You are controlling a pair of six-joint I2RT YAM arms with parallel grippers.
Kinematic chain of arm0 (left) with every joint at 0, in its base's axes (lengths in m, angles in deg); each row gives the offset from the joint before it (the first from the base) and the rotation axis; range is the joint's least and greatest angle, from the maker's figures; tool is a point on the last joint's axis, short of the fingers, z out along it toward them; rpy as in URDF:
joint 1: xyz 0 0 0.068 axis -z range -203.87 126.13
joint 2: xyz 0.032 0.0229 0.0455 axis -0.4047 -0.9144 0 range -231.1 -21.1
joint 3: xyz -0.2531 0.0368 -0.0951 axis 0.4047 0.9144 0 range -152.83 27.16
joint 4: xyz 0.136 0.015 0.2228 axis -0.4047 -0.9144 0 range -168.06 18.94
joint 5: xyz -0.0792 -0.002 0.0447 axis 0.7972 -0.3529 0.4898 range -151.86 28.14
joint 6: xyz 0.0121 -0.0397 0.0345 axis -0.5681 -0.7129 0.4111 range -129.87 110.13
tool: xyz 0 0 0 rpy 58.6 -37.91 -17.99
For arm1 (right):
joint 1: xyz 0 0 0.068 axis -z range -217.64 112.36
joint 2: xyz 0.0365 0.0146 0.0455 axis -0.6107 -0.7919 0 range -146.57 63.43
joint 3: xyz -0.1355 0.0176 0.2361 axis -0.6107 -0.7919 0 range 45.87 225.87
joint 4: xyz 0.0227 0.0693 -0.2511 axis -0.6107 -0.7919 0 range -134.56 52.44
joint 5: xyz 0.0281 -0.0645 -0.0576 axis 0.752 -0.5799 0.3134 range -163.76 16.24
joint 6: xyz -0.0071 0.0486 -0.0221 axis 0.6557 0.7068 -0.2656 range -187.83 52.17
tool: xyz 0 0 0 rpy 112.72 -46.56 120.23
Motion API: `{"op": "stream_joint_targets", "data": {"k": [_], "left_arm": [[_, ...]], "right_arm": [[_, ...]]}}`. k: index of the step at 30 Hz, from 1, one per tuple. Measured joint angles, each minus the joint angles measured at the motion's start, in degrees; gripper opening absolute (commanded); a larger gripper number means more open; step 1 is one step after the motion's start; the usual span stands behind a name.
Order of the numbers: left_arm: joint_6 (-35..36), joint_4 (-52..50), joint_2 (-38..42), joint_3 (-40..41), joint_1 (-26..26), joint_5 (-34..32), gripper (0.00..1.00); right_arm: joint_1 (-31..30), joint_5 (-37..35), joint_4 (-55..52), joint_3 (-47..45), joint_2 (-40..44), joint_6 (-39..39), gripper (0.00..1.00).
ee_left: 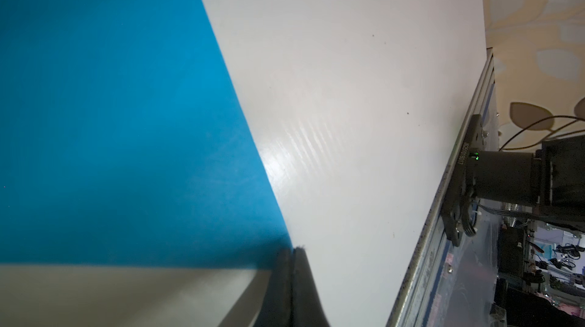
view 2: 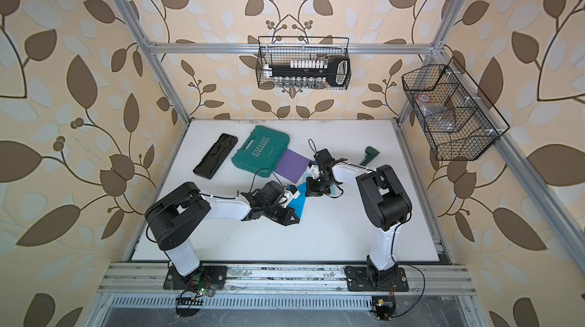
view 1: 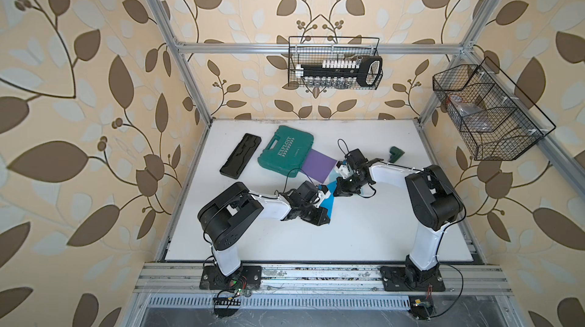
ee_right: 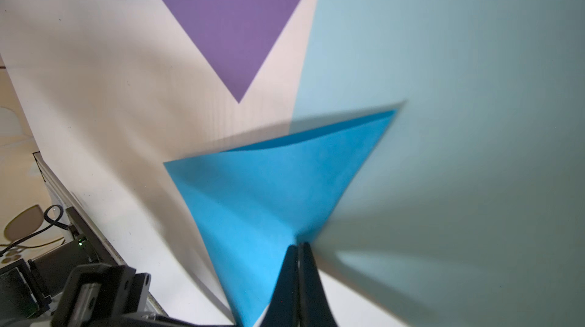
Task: Fold the square paper diagonally
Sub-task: Place the paper at the center of the board.
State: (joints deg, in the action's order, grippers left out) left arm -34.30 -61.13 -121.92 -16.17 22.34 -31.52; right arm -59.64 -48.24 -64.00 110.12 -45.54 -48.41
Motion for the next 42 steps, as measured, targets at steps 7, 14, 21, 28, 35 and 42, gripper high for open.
{"op": "stream_joint_targets", "data": {"k": [7,14,21,28,35,42], "left_arm": [[0.1,-1.0,-0.3,-0.7,0.0,0.3,0.00],[0.2,-1.3,-0.6,-1.1,0.0,0.7,0.00],[0.2,-1.4,-0.6,-1.1,0.0,0.7,0.00],[0.2,-1.4,-0.6,-1.1,0.0,0.7,0.00],[0.2,-1.3,-0.6,-1.1,0.2,0.6,0.00],[0.2,-1.4,-0.6,-1.1,0.3,0.7,0.00]], "right_arm": [[1.1,0.0,0.0,2.5,-1.7,0.0,0.00],[1.2,-0.7,0.1,3.3,-2.2,0.1,0.00],[1.2,-2.2,0.1,2.4,0.6,0.5,0.00],[0.4,-1.6,1.2,-0.6,8.1,1.4,0.00],[-3.0,-0.2,2.2,-2.4,5.6,1.8,0.00],[-2.8,0.4,2.8,-2.4,1.4,2.3,0.00]]}}
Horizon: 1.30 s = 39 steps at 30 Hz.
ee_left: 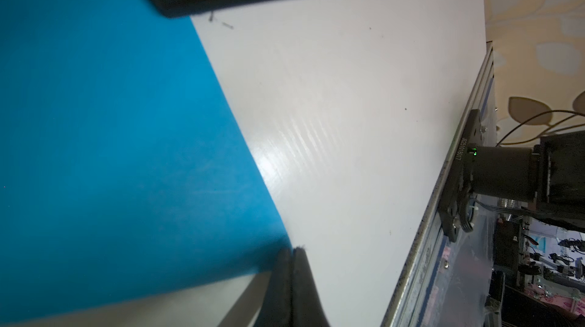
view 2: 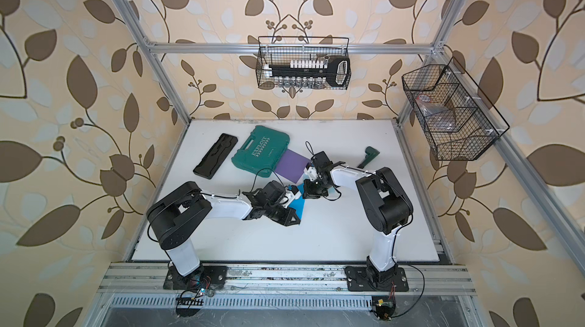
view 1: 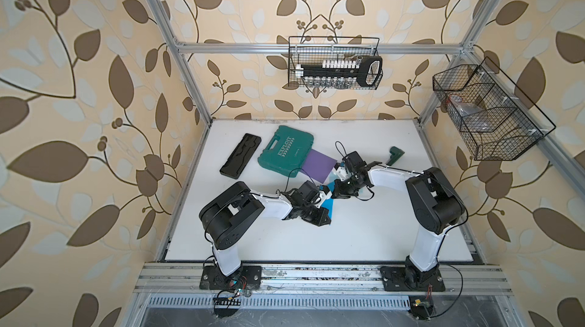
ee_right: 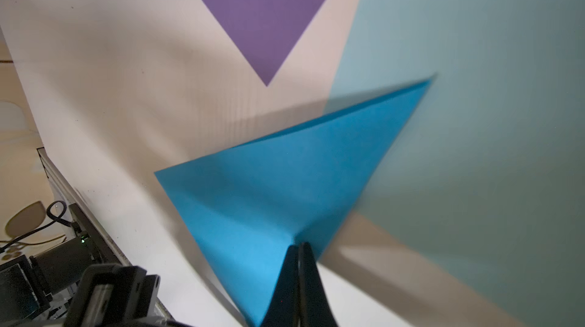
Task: Fold the square paper diagonally
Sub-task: Place the paper at the center of the board.
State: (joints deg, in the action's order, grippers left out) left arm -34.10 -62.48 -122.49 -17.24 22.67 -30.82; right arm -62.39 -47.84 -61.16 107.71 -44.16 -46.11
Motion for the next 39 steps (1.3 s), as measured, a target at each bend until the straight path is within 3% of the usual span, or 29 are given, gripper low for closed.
{"op": "stream_joint_targets", "data": {"k": [39], "left_arm": [[0.0,0.0,-0.1,-0.1,0.0,0.0,0.00]], "right_arm": [[5.7,-0.7,-0.6,9.7,-6.9,1.3,0.00]]}}
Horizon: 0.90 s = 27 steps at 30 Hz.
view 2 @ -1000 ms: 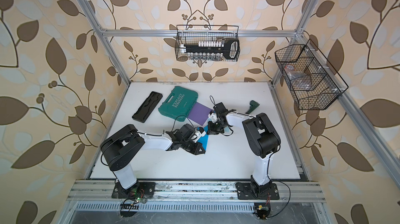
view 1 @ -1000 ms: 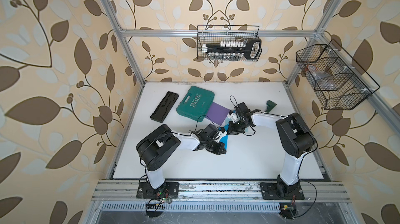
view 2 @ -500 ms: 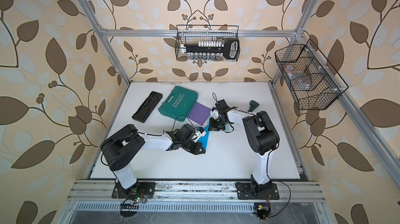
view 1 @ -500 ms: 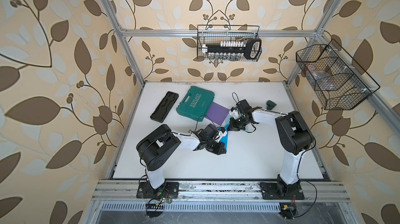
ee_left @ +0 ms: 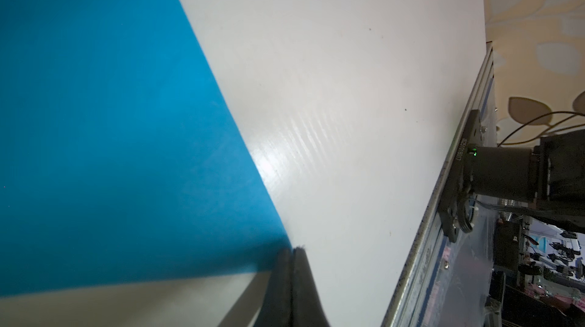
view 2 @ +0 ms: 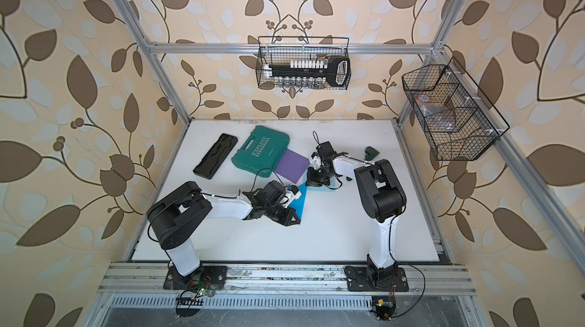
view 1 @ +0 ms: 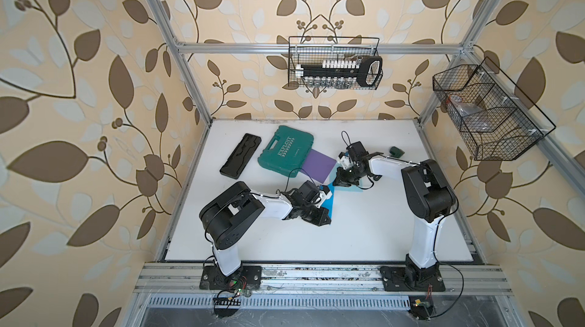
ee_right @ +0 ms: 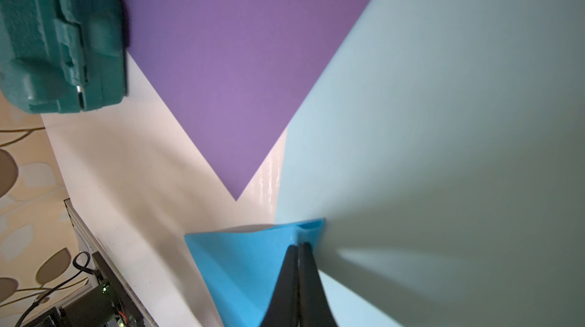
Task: Fold the square paper diagonally
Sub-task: Place the paper at the center of the board, then move the paper to the center of the board.
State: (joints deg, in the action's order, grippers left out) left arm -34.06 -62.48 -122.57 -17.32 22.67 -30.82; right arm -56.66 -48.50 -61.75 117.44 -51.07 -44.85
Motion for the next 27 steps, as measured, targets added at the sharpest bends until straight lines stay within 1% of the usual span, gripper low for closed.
{"op": "stream_joint_targets", "data": {"k": [5,10,12,17,21,25,27], "left_arm": [[0.0,0.0,0.0,0.0,0.0,0.0,0.00],[0.0,0.0,0.0,0.0,0.0,-0.1,0.00],[0.0,-0.1,0.2,0.1,0.0,-0.4,0.00],[-0.6,-1.2,3.0,2.3,0.0,-3.3,0.00],[-1.9,-1.6,5.5,4.5,-0.5,-5.7,0.00],[-3.4,-3.2,8.5,6.8,-2.8,-7.6,0.00],[-4.0,-4.3,10.2,8.0,-5.2,-8.3,0.00]], "right_arm": [[0.9,-1.9,0.1,0.9,-0.2,0.2,0.00],[1.2,-2.4,1.9,0.5,0.6,0.0,0.00],[1.2,-2.4,2.7,-0.9,2.9,-0.1,0.00],[1.3,-2.9,3.0,-3.9,12.3,-0.1,0.00],[1.9,-3.3,3.7,-8.7,18.2,-0.1,0.00],[3.5,-3.5,3.4,-13.3,20.9,-0.1,0.00],[4.5,-3.5,3.1,-14.5,21.1,-0.1,0.00]]}}
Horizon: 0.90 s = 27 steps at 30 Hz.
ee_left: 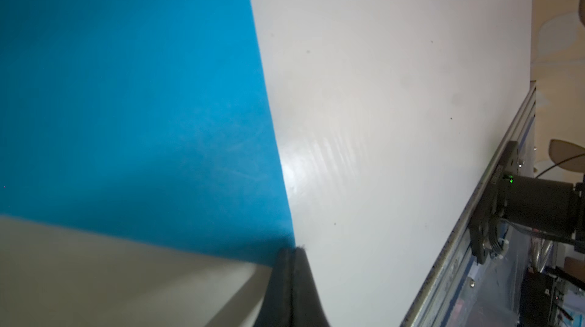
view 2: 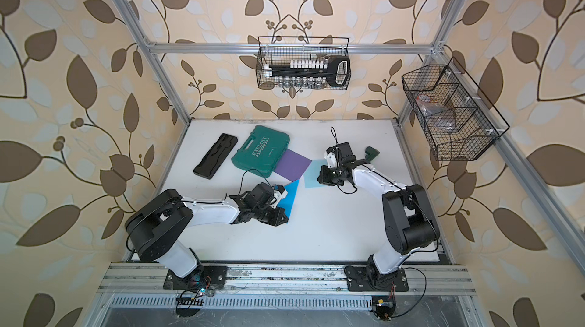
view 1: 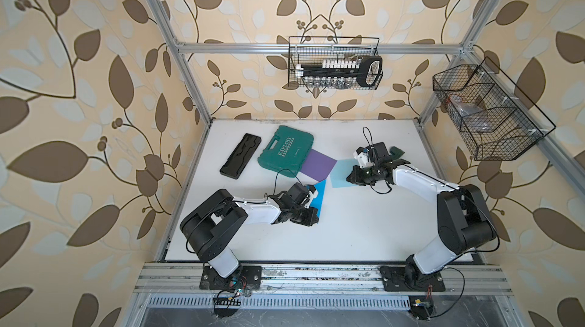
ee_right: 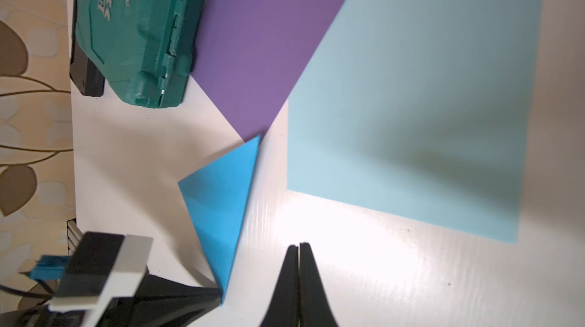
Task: Fold the square paper diagonally
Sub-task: Move the paper to the center of the board.
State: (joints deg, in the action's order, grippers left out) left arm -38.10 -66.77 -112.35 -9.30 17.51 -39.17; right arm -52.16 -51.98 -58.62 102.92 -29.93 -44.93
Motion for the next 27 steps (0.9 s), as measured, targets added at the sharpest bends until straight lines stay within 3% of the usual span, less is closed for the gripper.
{"op": "stream_joint_targets", "data": {"k": [6,12,18,22,27], "left_arm": [[-0.6,-4.5,4.0,1.9,-10.4,-2.2,0.00],[-0.2,-7.3,4.3,1.0,-16.9,-2.3,0.00],[1.2,-11.4,10.3,0.6,-17.1,-3.7,0.39],[1.6,-13.4,16.4,-1.4,-17.1,-5.2,0.51],[2.4,-13.5,19.4,-2.5,-17.1,-5.2,0.56]], "right_arm": [[0.7,0.0,0.0,-0.2,-0.2,0.0,0.05],[0.7,0.3,0.8,3.4,-5.5,-0.3,0.29],[0.7,-0.6,1.2,7.6,-10.1,-1.4,0.61],[0.7,-1.5,1.3,9.7,-11.9,-1.6,0.75],[0.7,-2.1,2.0,10.4,-14.5,-1.6,0.88]]}}
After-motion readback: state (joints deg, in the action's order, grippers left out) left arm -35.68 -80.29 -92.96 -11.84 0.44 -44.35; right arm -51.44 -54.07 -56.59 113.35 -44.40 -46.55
